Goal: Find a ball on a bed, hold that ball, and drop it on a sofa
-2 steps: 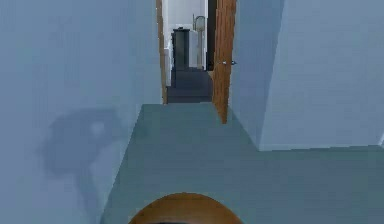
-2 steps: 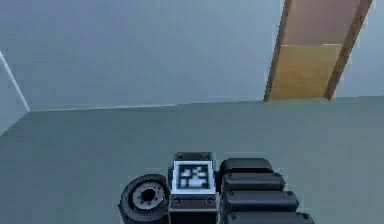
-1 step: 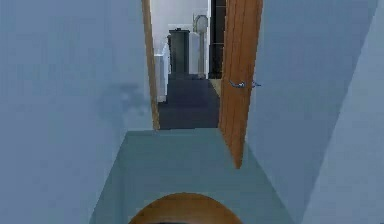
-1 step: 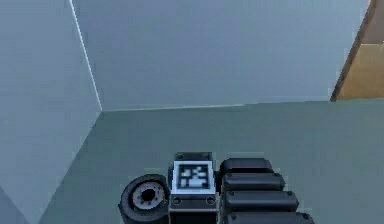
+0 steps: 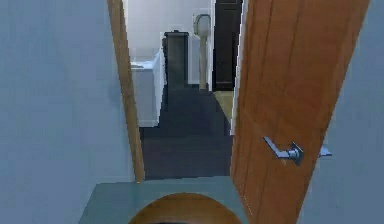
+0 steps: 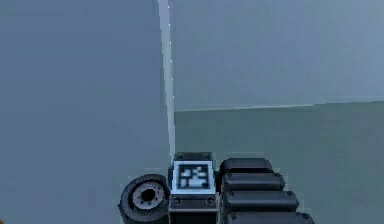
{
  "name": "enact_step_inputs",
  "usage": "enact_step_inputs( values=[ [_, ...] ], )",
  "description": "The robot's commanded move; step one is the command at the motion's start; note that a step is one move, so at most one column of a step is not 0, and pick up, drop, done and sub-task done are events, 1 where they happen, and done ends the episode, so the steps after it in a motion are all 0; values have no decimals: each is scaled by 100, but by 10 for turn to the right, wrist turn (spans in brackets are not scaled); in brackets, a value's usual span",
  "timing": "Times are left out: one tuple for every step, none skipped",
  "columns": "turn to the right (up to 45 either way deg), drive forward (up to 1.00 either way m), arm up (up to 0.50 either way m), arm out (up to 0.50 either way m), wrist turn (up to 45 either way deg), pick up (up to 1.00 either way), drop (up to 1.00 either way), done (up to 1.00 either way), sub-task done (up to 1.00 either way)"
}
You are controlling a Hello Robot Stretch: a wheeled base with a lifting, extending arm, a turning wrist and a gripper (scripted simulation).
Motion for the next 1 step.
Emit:
enact_step_inputs(
  values=[
    [0,100,0,0,0,0,0,0,0]
  ],
)
